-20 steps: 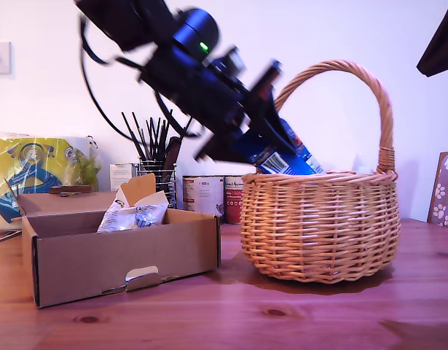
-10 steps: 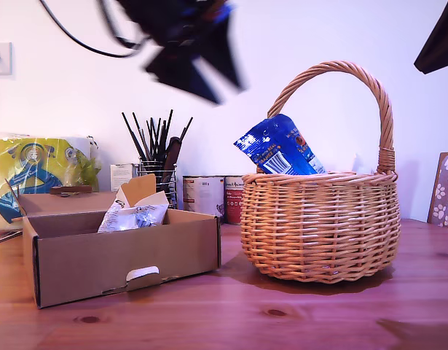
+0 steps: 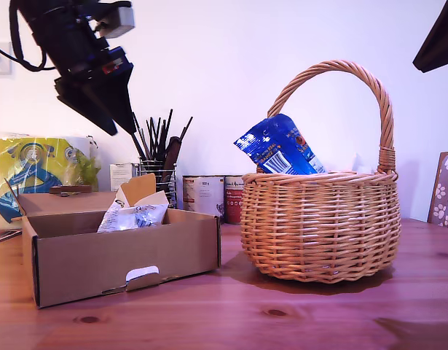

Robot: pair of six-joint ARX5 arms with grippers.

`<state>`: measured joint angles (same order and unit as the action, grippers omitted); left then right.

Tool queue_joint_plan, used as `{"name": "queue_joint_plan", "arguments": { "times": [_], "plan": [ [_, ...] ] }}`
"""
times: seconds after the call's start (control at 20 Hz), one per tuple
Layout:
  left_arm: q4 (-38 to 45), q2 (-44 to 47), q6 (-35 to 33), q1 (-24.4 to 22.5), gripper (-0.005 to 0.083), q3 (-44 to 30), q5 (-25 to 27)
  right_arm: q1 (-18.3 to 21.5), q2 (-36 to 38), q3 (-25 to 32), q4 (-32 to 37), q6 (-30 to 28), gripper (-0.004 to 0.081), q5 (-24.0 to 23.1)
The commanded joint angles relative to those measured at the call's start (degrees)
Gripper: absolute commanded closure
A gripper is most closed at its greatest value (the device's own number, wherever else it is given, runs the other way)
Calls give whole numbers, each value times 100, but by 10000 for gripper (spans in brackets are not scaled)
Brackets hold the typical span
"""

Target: Move the bags of Easter eggs from the cardboard box on the left into the woven basket on the right side.

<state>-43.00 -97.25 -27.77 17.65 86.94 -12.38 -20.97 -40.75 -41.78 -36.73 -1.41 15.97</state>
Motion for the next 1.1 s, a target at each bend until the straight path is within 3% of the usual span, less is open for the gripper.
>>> {"name": "queue_joint_plan", "arguments": {
  "times": [0.0, 0.15, 0.3, 0.55, 1.05],
  "plan": [
    [146, -341, -487, 26, -17, -57, 2, 24, 2, 103, 81, -13, 775, 2],
    [605, -647, -1681, -42, -17, -57, -68, 24, 2, 103, 140, -13, 775, 2],
    [1010, -979, -2116, -85, -17, -57, -111, 24, 2, 103, 136, -13, 775, 2],
    [1464, -1504, -2227, -212, -17, -57, -61, 24, 2, 103, 133, -13, 775, 0],
    [1202, -2234, -2151, -247, -17, -57, -393, 24, 4, 103, 131, -13, 775, 0]
  ]
}}
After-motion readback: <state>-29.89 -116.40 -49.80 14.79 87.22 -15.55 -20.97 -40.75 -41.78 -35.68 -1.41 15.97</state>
